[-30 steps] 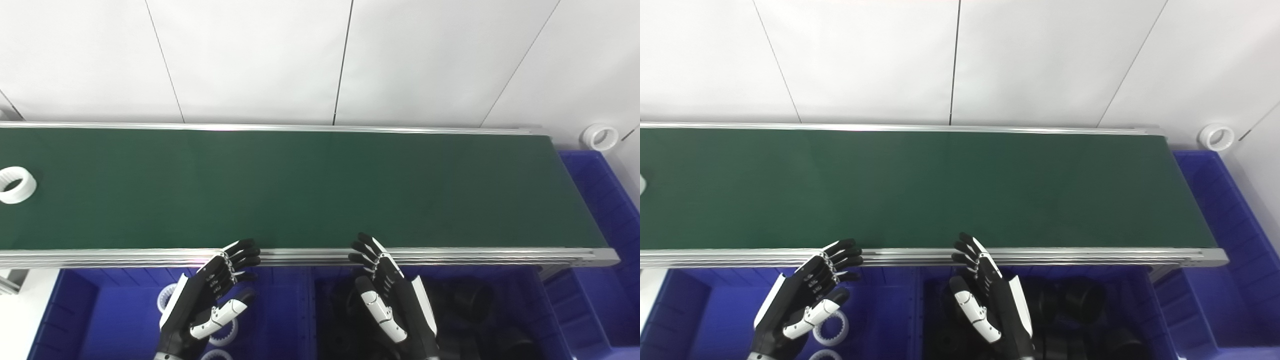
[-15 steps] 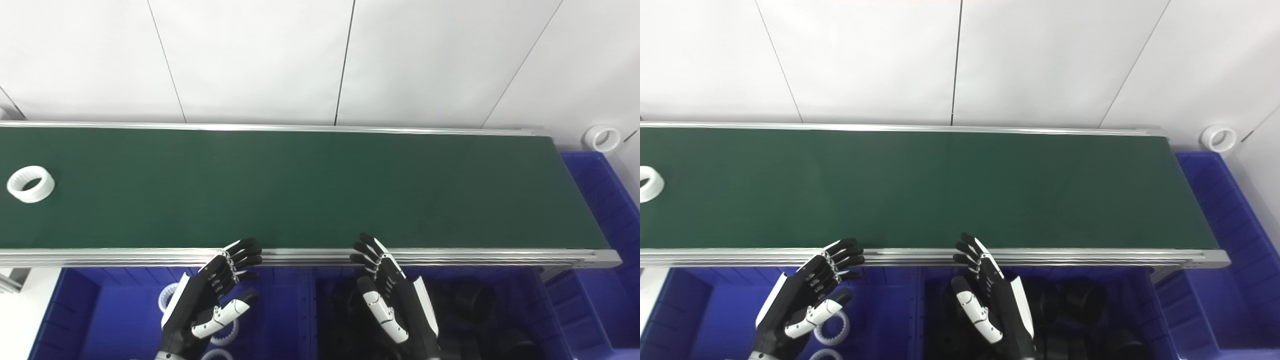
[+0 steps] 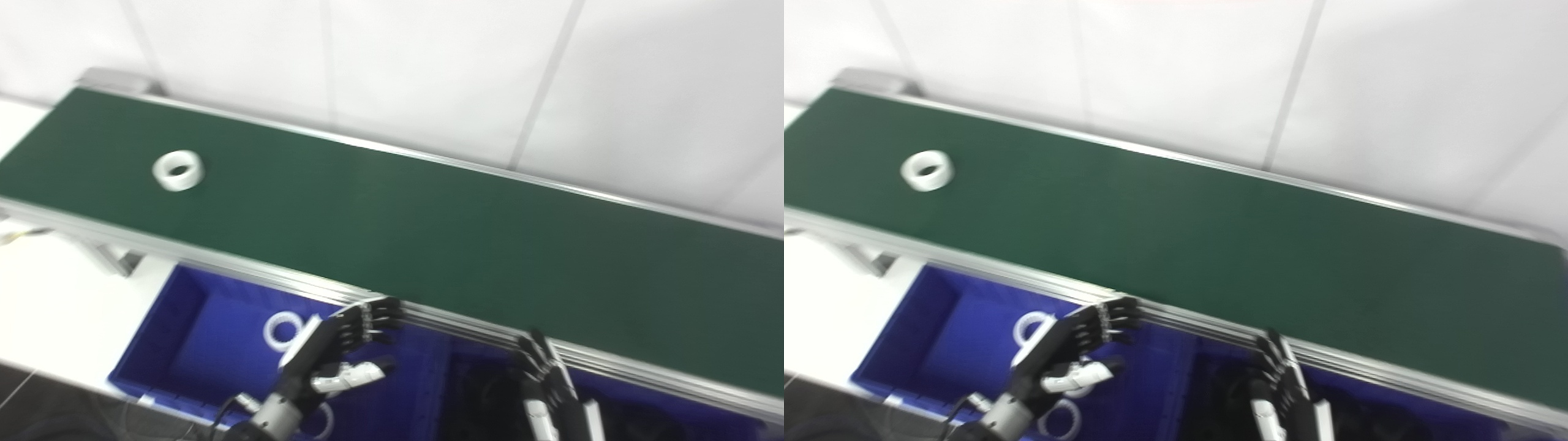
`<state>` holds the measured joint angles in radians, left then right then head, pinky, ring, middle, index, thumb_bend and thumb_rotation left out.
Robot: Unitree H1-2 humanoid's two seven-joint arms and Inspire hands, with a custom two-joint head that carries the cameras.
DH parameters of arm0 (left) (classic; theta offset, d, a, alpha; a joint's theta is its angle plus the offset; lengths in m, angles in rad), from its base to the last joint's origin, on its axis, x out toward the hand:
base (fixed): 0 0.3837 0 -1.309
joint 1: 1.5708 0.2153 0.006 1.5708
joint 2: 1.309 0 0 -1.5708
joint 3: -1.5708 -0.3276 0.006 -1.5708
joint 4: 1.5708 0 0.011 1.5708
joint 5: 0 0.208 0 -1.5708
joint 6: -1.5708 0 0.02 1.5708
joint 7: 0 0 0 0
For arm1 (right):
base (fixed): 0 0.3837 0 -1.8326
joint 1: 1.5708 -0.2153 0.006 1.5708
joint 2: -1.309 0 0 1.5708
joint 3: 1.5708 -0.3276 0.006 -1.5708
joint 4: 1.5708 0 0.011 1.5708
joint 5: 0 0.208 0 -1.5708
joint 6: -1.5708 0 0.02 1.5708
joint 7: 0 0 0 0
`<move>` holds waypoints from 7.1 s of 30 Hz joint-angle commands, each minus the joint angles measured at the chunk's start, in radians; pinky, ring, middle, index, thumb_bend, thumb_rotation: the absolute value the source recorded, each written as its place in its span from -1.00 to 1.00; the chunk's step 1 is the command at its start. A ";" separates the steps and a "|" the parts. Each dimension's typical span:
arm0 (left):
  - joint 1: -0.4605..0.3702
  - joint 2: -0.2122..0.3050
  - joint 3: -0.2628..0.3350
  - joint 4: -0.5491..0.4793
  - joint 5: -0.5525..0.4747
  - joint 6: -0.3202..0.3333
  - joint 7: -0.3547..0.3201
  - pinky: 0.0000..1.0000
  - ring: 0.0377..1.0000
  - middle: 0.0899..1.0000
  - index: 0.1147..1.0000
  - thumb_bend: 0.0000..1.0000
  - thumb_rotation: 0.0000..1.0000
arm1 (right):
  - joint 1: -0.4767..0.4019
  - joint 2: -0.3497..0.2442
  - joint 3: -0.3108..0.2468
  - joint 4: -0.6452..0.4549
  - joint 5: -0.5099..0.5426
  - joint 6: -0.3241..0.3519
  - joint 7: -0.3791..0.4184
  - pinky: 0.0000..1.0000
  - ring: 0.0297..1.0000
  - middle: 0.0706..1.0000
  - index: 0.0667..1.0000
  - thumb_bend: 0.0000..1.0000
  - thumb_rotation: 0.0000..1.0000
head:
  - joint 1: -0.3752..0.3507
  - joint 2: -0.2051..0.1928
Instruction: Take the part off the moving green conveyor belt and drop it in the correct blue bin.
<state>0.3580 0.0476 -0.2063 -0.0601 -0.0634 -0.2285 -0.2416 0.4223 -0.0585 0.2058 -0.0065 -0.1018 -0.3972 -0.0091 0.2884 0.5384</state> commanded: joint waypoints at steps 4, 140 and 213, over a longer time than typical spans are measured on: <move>-0.020 0.003 0.003 0.005 0.012 -0.065 0.005 0.28 0.43 0.47 0.46 0.69 -0.40 | -0.013 0.008 0.005 -0.002 0.000 -0.064 0.009 0.59 0.72 0.80 0.95 -0.50 0.75 | -0.017 -0.034; -0.780 0.457 -0.154 0.268 0.866 0.199 -0.045 0.43 0.49 0.53 0.41 0.72 -1.00 | -0.043 0.037 0.009 0.054 -0.009 -0.072 -0.007 0.54 0.70 0.78 0.91 -0.50 0.80 | -0.027 -0.067; -0.479 0.382 -0.022 -0.378 0.766 0.341 -0.118 -0.06 -0.22 -0.18 -0.07 -0.05 -1.00 | -0.024 0.012 -0.004 0.022 0.005 -0.066 0.007 0.53 0.68 0.75 0.86 -0.37 0.64 | -0.054 -0.007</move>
<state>-0.1174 0.4288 -0.2469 -0.3849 0.6909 0.0907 -0.3573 0.3946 -0.0456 0.2052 0.0556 -0.1011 -0.4165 -0.0105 0.2347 0.5231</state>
